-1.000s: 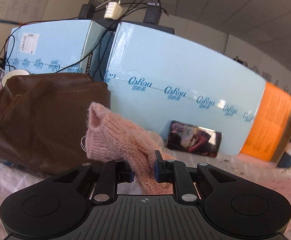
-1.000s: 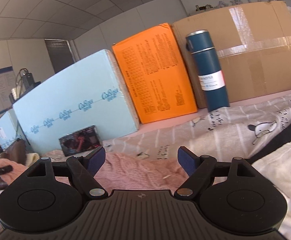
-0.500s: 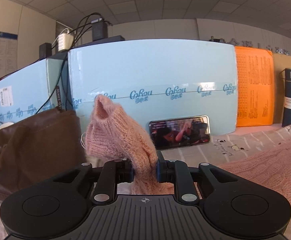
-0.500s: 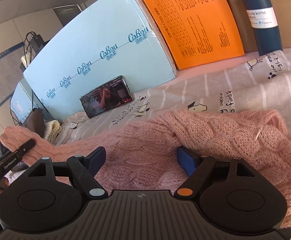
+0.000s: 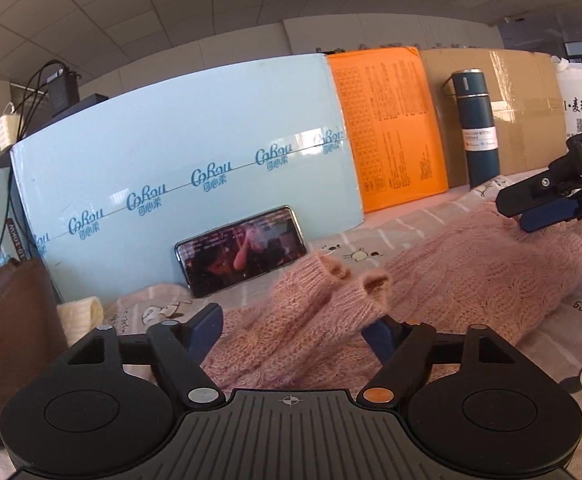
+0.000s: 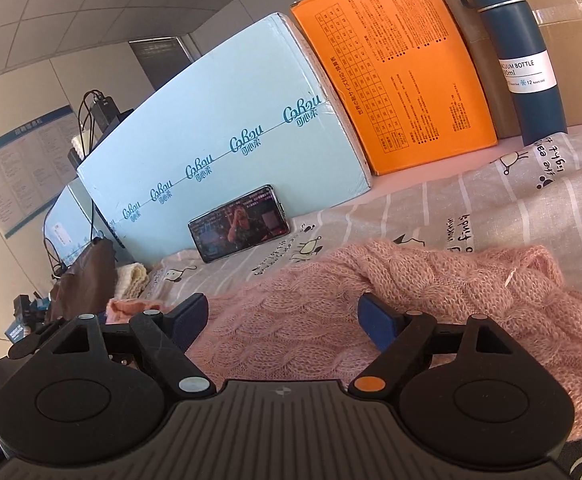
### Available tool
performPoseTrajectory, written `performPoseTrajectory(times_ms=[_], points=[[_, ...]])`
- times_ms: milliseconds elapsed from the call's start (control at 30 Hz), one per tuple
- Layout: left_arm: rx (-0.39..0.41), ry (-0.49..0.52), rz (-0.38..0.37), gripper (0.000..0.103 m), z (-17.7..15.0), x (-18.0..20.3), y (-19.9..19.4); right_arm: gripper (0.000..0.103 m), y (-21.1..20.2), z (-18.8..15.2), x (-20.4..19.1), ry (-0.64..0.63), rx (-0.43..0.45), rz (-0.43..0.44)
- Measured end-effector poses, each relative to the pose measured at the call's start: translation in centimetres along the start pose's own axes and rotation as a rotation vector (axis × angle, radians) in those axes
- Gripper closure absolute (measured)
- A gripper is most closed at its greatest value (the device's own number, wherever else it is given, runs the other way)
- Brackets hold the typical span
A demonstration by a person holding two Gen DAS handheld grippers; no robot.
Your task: Fold clothes
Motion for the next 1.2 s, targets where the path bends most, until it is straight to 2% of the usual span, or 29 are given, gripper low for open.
performPoseTrajectory(times_ms=[100, 200, 300, 433, 500, 600, 667, 733, 800, 867, 900, 1033, 1133, 1200], points=[[0.014, -0.045, -0.082, 0.010, 0.5, 1.0, -0.2, 0.022, -0.1, 0.0, -0.2, -0.004, 0.005, 0.004], [0.019, -0.099, -0.175, 0.009, 0.7, 1.8, -0.2, 0.022, -0.2, 0.0, -0.3, -0.009, 0.005, 0.007], [-0.012, -0.185, -0.254, 0.009, 0.2, 2.2, 0.4, 0.022, -0.2, -0.1, -0.4, -0.010, 0.003, 0.011], [-0.106, -0.336, -0.340, 0.004, -1.6, 1.8, 2.4, 0.022, -0.1, -0.2, -0.3, -0.009, -0.001, 0.009], [-0.078, -0.404, -0.360, 0.004, -1.5, 1.0, 2.2, 0.022, -0.1, -0.2, -0.3, -0.009, -0.001, 0.008], [0.056, -0.565, -0.437, 0.004, -0.1, -1.0, -0.1, 0.022, -0.1, -0.4, -0.2, -0.013, 0.001, 0.003], [0.133, -0.694, -0.408, 0.004, 0.2, -3.5, -1.7, 0.022, -0.2, -0.4, -0.2, -0.012, 0.000, 0.006], [0.186, -0.820, -0.321, 0.004, -0.5, -6.6, -3.2, 0.022, -0.2, -0.5, -0.3, -0.011, -0.002, 0.017], [0.188, -0.913, -0.226, 0.004, -2.2, -8.9, -4.1, 0.022, -0.4, -0.5, -0.8, -0.014, 0.001, 0.040], [0.160, -1.006, -0.178, 0.004, -4.1, -10.2, -4.6, 0.024, -0.7, -0.5, -1.6, -0.014, 0.002, 0.072], [0.145, -1.056, -0.176, 0.004, -5.0, -10.5, -4.7, 0.024, -0.9, -0.5, -2.1, -0.012, 0.001, 0.091], [0.094, -1.215, -0.243, 0.004, -7.0, -10.6, -4.0, 0.024, -0.5, -1.2, -5.7, 0.105, -0.139, 0.271], [0.075, -1.234, -0.250, 0.004, -7.5, -10.4, -3.3, 0.024, 1.0, -2.2, -8.5, 0.200, -0.278, 0.358], [0.075, -1.232, -0.251, 0.004, -7.7, -10.3, -3.1, 0.024, 2.4, -2.9, -10.2, 0.211, -0.340, 0.356]])
Point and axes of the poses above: each gripper's, at about its wrist camera, not at the fingertips, and y roughly the way its jaws point, x to its right, z to its top, the point moved 10 cm from there along y, roughly the way its jaws point, and after that the axes turned 8 degrees about -z, right-handed, at the moved point
